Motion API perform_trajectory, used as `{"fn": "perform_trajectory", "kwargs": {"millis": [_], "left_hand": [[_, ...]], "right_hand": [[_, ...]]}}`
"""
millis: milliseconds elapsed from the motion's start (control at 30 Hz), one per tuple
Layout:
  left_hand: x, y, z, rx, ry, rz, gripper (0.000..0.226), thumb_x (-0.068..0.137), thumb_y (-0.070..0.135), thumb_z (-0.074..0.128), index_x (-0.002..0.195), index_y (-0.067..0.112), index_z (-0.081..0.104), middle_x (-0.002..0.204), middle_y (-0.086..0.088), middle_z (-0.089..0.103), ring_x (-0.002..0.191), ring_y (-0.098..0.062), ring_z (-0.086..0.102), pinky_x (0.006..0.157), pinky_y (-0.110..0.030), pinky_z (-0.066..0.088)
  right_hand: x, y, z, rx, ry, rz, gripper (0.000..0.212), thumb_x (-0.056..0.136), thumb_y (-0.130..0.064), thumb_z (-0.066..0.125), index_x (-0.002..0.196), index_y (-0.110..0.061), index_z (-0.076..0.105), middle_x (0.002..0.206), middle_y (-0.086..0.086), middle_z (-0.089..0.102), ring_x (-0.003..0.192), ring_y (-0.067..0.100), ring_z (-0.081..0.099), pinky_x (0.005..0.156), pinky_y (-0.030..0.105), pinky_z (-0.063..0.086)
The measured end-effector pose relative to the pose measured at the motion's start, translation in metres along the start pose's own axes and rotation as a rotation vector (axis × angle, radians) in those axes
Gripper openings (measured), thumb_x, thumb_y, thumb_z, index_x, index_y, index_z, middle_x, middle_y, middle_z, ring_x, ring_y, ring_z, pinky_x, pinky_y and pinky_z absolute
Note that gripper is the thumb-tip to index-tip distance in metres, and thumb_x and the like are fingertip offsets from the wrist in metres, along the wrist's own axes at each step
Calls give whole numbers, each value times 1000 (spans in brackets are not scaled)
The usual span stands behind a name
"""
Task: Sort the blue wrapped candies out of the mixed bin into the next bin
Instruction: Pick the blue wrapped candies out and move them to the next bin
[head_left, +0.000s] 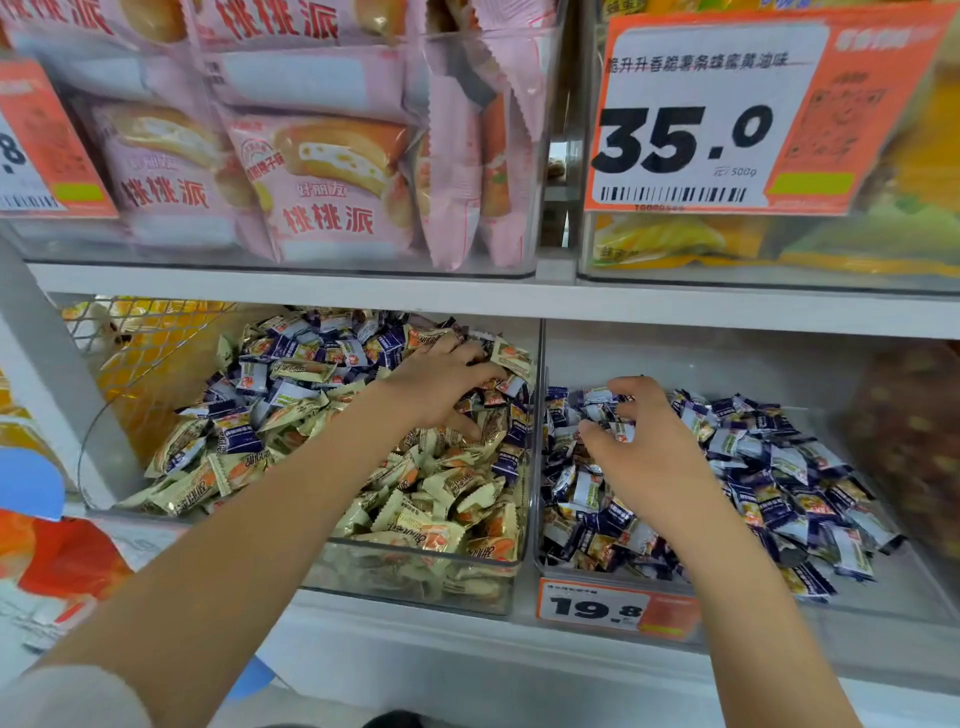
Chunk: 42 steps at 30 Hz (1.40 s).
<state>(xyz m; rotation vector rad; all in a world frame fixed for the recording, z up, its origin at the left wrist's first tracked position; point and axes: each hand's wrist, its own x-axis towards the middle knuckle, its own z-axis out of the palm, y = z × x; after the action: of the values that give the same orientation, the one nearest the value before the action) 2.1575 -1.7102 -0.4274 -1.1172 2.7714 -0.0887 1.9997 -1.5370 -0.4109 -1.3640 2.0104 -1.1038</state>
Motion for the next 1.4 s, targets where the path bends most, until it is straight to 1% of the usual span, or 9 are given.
{"fn": "perform_trajectory", "kwargs": {"millis": [300, 500, 600, 700, 800, 900, 1033, 1267, 1400], "left_hand": [[-8, 10, -3, -357, 6, -88, 36, 97, 23, 45, 132, 20, 49, 150, -4, 22, 126, -38, 39, 97, -46, 38], [-42, 10, -4, -619, 318, -79, 5, 89, 33, 59, 86, 30, 58, 103, -3, 51, 105, -22, 47, 92, -31, 38], [-66, 30, -11, -812, 476, -144, 9, 87, 32, 63, 80, 31, 57, 94, 10, 58, 102, -16, 50, 83, -25, 37], [-83, 50, -17, -871, 613, -168, 8, 84, 28, 66, 80, 22, 63, 86, 3, 64, 87, -14, 57, 75, -13, 38], [-90, 64, -21, -902, 704, -232, 12, 79, 25, 70, 83, 16, 64, 86, 0, 63, 84, -11, 56, 75, -14, 41], [-94, 74, -24, -905, 830, -316, 15, 77, 18, 73, 82, 24, 60, 90, 2, 55, 79, 3, 51, 67, -2, 36], [-95, 80, -29, -879, 967, -315, 22, 75, 9, 74, 80, 24, 59, 92, -5, 52, 77, 18, 46, 65, 1, 34], [-95, 91, -31, -903, 936, -292, 32, 74, -7, 54, 90, 20, 52, 100, 1, 42, 82, 10, 42, 72, -3, 35], [-98, 82, -27, -808, 891, -258, 48, 65, -14, 56, 107, 10, 53, 108, -1, 40, 82, 13, 42, 70, -2, 34]], "right_hand": [[0, -2, 2, 16, -44, -16, 47, 93, -25, 55, 135, -19, 36, 116, 0, 51, 98, 19, 55, 78, 28, 41], [-1, -3, 3, 79, 3, -79, 37, 93, -20, 56, 128, -19, 46, 123, 2, 54, 114, 16, 52, 83, 23, 37], [-7, -15, 1, 178, 113, -225, 25, 90, -16, 59, 111, -28, 56, 107, -14, 59, 94, -2, 55, 79, 16, 44], [-17, -29, 2, 237, 56, -421, 33, 84, -23, 66, 112, -38, 56, 104, -25, 57, 88, -4, 58, 71, 15, 48], [-27, -40, 15, 124, -60, -511, 52, 80, -29, 70, 123, -45, 46, 113, -20, 50, 84, -6, 54, 71, 14, 44], [-35, -47, 31, 57, 45, -556, 47, 84, -38, 63, 126, -44, 41, 118, -15, 45, 91, -2, 53, 76, 19, 47], [-40, -56, 45, 129, 108, -437, 41, 87, -51, 48, 125, -36, 43, 108, -8, 55, 89, 10, 59, 78, 29, 51], [-35, -66, 55, 518, -115, -116, 29, 96, -29, 49, 123, -33, 42, 73, -9, 56, 66, -7, 58, 56, 8, 44], [-32, -69, 62, 675, -142, 15, 22, 96, -14, 45, 112, -28, 50, 84, -1, 61, 70, 5, 60, 69, 28, 50]]}}
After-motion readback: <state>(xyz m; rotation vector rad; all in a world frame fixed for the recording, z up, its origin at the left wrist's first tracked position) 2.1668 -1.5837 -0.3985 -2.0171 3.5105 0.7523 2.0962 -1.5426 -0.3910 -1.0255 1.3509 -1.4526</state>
